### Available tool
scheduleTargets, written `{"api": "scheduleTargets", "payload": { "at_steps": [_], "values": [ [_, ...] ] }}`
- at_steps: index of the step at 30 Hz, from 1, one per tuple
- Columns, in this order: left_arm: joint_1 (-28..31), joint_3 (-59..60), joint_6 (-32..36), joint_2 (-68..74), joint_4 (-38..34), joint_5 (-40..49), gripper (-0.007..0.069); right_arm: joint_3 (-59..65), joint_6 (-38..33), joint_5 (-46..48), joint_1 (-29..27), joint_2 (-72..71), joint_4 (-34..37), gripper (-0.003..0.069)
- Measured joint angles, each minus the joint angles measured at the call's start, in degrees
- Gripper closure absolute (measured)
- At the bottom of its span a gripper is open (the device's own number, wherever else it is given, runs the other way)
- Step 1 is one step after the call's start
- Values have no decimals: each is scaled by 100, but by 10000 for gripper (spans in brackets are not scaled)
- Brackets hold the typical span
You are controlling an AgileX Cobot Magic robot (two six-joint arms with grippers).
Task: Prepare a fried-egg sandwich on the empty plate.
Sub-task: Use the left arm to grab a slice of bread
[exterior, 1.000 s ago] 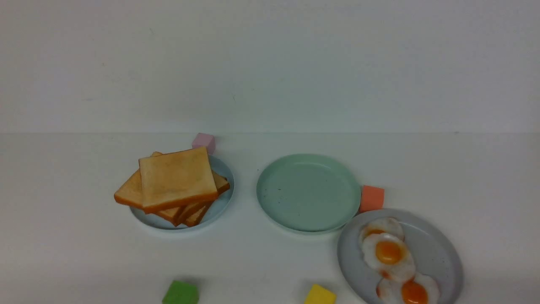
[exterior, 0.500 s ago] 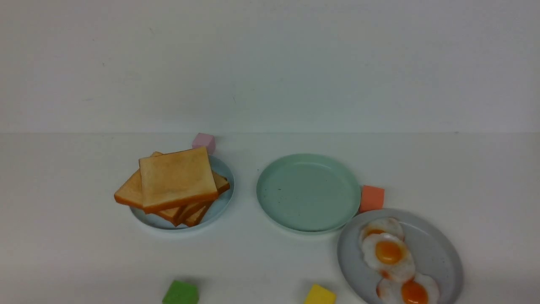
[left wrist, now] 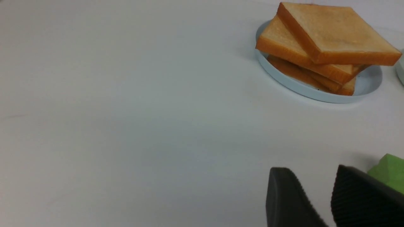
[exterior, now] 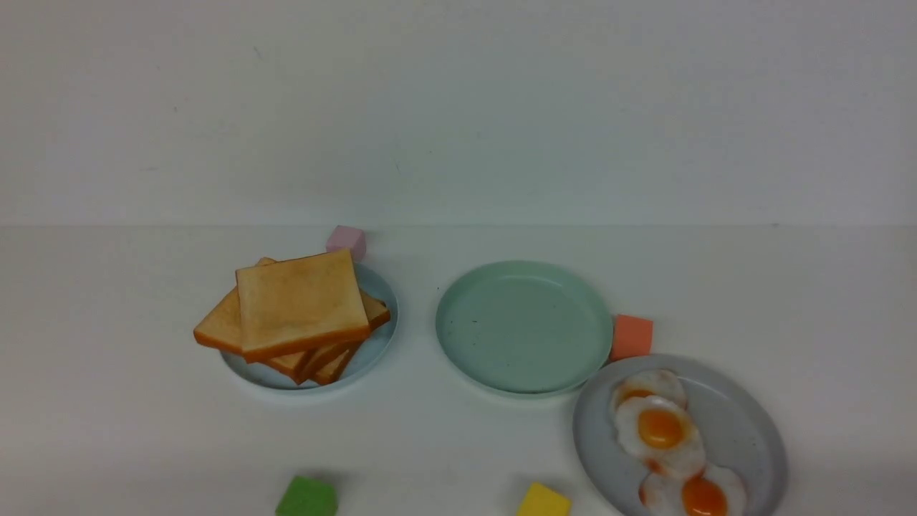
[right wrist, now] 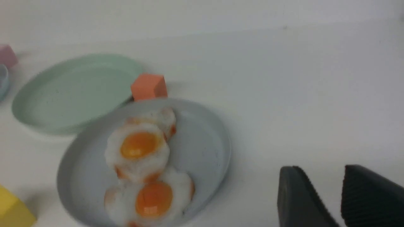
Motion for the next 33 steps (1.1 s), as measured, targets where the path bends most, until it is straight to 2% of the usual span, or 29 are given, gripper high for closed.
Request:
{"api": "scheduleTargets", "payload": {
  "at_steps": [5, 10, 15, 24, 27, 29, 31, 33],
  "values": [
    [0, 0, 0, 0, 0, -438, 386, 0, 0, -643, 0, 0, 103, 418],
    [0, 0, 0, 0, 0, -1146, 386, 0, 35, -816, 0, 0, 255, 418],
    [0, 0, 0, 0, 0, -1837, 386, 0, 439, -1049, 0, 0, 646, 418],
    [0, 5, -7, 0, 17, -2096, 386, 0, 1017, -2244, 0, 0, 895, 418],
    [0, 17, -171, 0, -50, -2685, 386, -82, 1481, -2421, 0, 89, 956, 418],
    [0, 17, -413, 0, -204, -3414, 386, -356, 1769, -2398, 0, 289, 893, 418],
    [0, 9, -624, 0, -385, -3976, 386, -834, 1902, -2279, 0, 588, 676, 418],
    [0, -214, -765, 17, -568, -4129, 386, -1462, 1955, -2073, 0, 979, 421, 418]
  ]
}}
